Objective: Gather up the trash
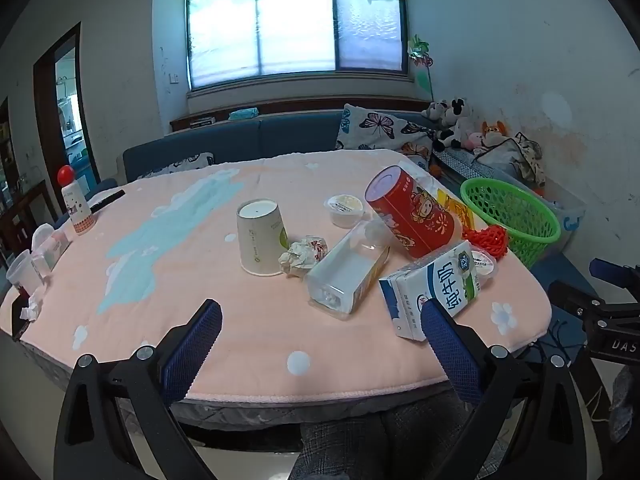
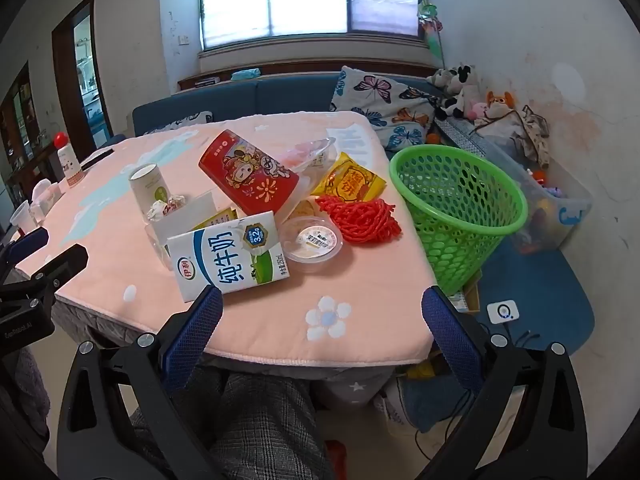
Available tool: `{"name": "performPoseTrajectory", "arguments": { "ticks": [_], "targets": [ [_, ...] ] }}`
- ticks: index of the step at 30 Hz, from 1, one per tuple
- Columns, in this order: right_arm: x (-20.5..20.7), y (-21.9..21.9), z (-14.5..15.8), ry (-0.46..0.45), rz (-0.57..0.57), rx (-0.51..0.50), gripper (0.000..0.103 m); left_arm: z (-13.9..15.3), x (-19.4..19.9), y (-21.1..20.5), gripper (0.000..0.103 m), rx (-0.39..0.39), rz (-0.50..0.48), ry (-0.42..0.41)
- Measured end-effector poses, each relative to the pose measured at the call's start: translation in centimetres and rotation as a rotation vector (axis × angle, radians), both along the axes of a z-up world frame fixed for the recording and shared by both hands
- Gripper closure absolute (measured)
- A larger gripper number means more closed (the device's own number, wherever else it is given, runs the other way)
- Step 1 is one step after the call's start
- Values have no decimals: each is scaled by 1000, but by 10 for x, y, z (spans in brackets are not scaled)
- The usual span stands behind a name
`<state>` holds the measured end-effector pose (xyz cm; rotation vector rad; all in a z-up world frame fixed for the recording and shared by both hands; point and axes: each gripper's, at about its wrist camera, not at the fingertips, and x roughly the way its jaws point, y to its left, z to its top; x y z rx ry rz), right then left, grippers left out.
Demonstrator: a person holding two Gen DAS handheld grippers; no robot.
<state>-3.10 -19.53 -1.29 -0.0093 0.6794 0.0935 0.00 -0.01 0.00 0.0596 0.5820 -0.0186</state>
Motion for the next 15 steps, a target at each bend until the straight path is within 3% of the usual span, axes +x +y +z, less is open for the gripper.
{"name": "performPoseTrajectory", "arguments": {
  "ticks": [15],
  "targets": [
    [1, -4, -1, 2, -4, 8, 4, 2, -1, -3, 7, -7, 0, -1]
  ]
}}
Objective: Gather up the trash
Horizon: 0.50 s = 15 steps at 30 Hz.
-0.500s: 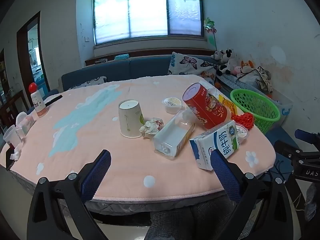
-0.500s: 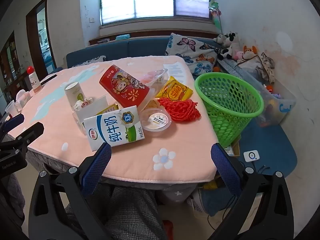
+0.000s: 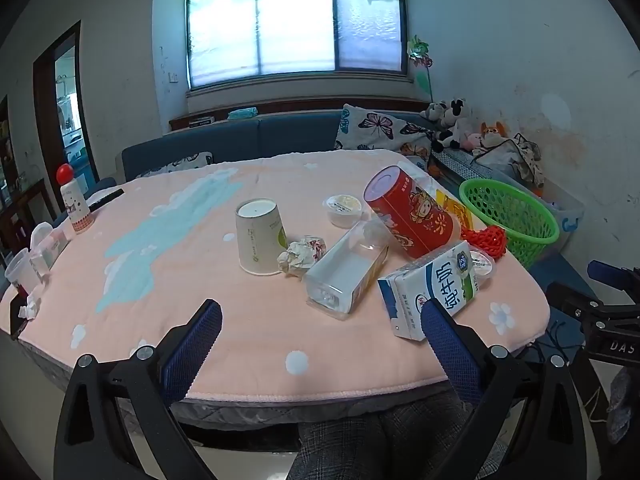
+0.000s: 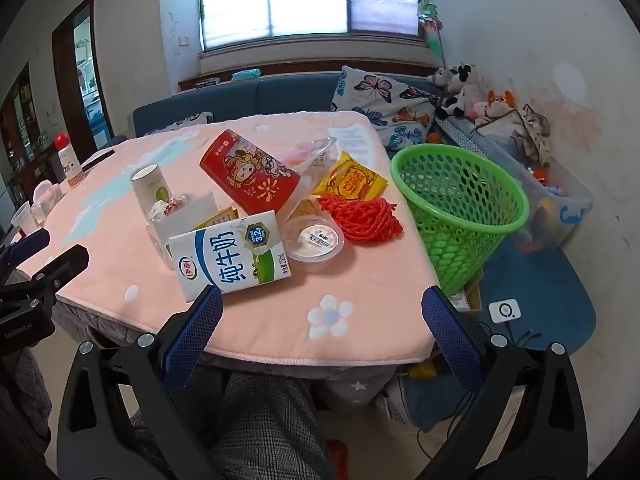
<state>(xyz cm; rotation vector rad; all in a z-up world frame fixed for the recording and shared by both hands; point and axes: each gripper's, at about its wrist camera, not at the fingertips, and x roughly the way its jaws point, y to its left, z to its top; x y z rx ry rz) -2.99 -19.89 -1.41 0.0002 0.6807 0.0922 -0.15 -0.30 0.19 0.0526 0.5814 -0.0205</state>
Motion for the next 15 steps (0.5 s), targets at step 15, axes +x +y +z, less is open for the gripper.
{"name": "performPoseTrajectory", "arguments": {
  "ticks": [15],
  "targets": [
    [0, 3, -1, 3, 3, 6, 4, -2, -1, 0, 7, -7, 3, 2]
  ]
}}
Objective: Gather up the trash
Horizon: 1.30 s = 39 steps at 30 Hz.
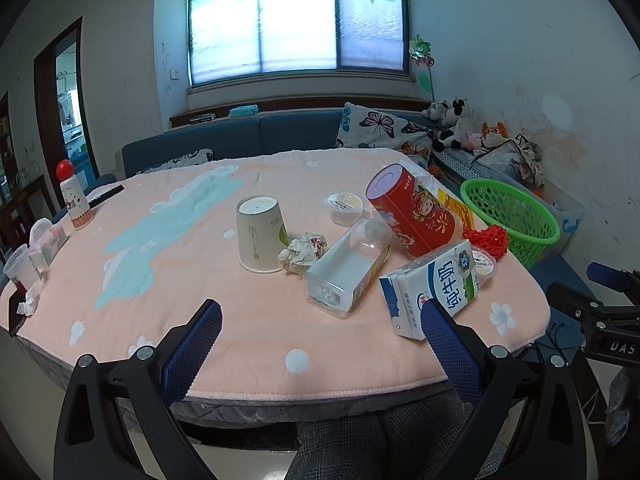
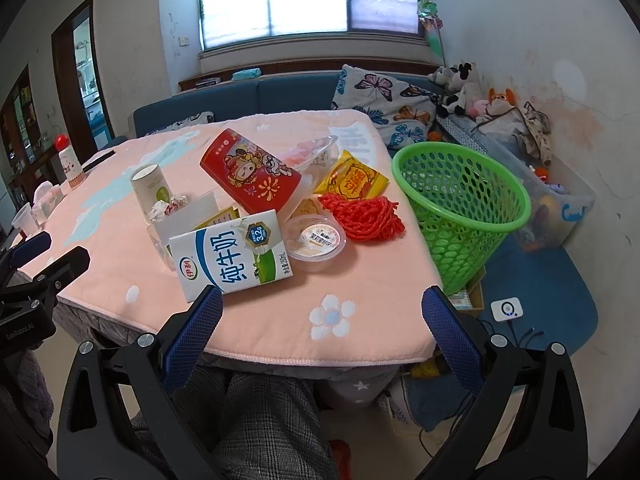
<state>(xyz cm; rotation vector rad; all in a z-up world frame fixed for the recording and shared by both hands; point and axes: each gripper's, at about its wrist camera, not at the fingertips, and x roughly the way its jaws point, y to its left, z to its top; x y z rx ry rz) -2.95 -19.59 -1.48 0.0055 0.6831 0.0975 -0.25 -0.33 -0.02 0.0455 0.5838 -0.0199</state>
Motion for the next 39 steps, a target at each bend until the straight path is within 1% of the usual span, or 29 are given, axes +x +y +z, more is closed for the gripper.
{"name": "performPoseTrajectory", "arguments": {
  "ticks": [2, 39],
  "targets": [
    [0, 0, 0, -1, 2, -1, 4, -3, 3, 5, 7, -4, 0, 3],
    [9, 4, -6, 17, 18, 6, 4, -7, 6, 10, 7, -4, 1, 11]
  ]
}}
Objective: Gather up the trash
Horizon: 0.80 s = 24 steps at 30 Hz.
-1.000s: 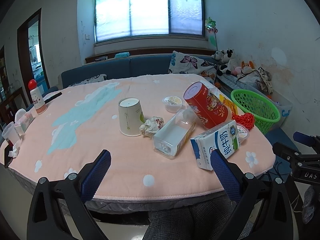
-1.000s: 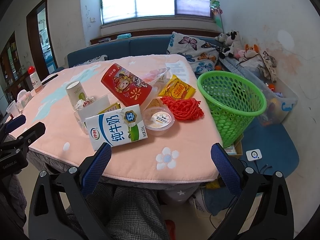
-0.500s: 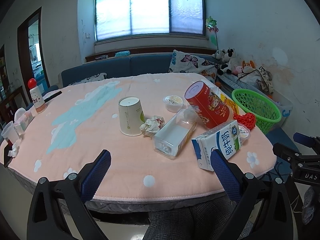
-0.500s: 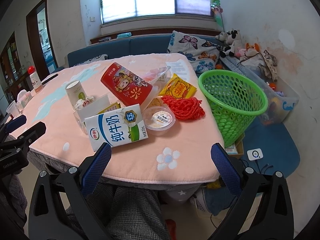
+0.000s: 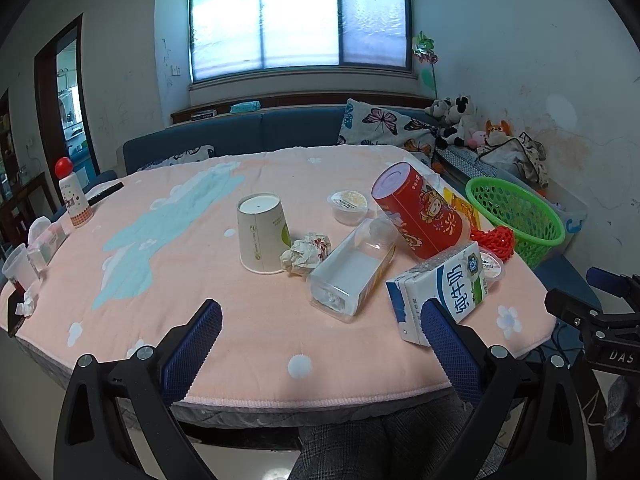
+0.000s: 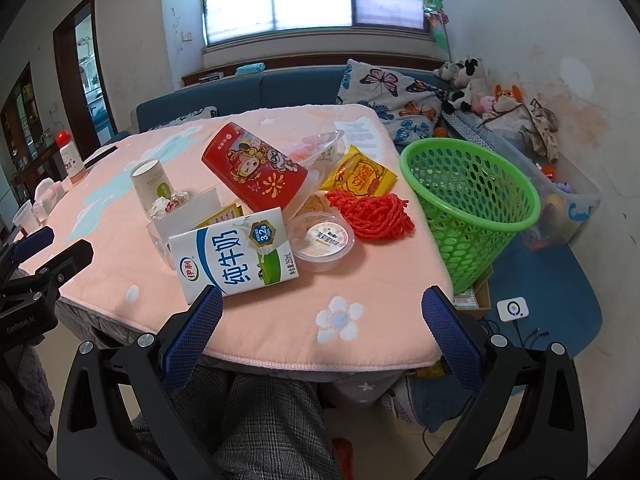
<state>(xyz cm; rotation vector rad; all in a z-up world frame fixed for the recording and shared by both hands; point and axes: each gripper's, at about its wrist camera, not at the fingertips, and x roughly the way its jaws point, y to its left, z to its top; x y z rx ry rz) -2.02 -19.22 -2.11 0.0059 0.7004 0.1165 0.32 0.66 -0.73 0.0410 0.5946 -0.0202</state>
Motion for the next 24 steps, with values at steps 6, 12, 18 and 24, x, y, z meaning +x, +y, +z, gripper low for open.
{"name": "performPoseTrajectory", "arguments": {
  "ticks": [6, 12, 18, 24],
  "targets": [
    [3, 0, 0, 3, 3, 2, 4, 0, 1, 0, 7, 0, 1, 0],
    [5, 0, 0, 4, 1, 0, 4, 0, 2, 0, 7, -2, 1, 2],
    [8, 0, 1, 4, 12, 1, 4, 0, 5, 4, 7, -8, -4, 10],
    [17, 0, 1, 6, 20, 0, 4, 0, 19, 3, 7, -7, -8, 23]
  ]
}}
